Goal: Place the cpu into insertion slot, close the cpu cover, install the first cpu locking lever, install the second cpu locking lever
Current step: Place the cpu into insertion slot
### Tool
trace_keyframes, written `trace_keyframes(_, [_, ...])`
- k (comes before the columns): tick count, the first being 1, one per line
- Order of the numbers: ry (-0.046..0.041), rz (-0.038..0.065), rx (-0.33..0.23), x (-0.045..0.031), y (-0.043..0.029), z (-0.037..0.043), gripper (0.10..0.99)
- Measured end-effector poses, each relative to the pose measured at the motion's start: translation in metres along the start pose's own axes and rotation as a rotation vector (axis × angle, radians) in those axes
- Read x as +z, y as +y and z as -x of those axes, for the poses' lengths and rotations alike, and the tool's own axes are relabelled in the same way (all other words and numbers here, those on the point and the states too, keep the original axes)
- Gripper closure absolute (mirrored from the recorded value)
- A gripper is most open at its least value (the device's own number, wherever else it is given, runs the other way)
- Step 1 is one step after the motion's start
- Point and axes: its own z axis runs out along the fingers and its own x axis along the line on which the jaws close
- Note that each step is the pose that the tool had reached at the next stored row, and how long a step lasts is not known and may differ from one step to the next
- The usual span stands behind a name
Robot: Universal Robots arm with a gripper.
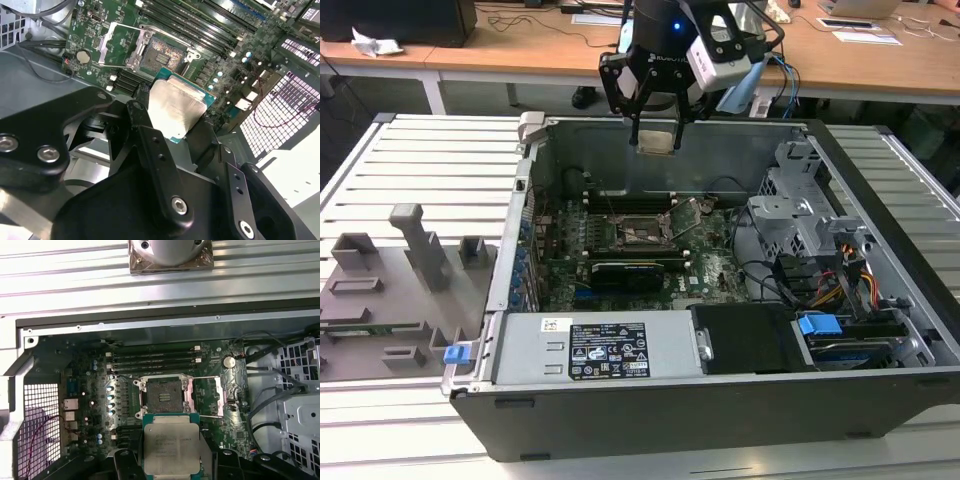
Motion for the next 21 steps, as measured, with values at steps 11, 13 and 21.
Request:
trace_keyframes(11, [-0.0090,0.002,0.100,0.0001,0.0000,0.0000,0.545])
trace_keyframes(13, [-0.0099,0.002,0.111,0.0001,0.0000,0.0000,0.545])
trace_keyframes(21, [-0.0141,0.003,0.157,0.0002,0.0000,0.0000,0.545])
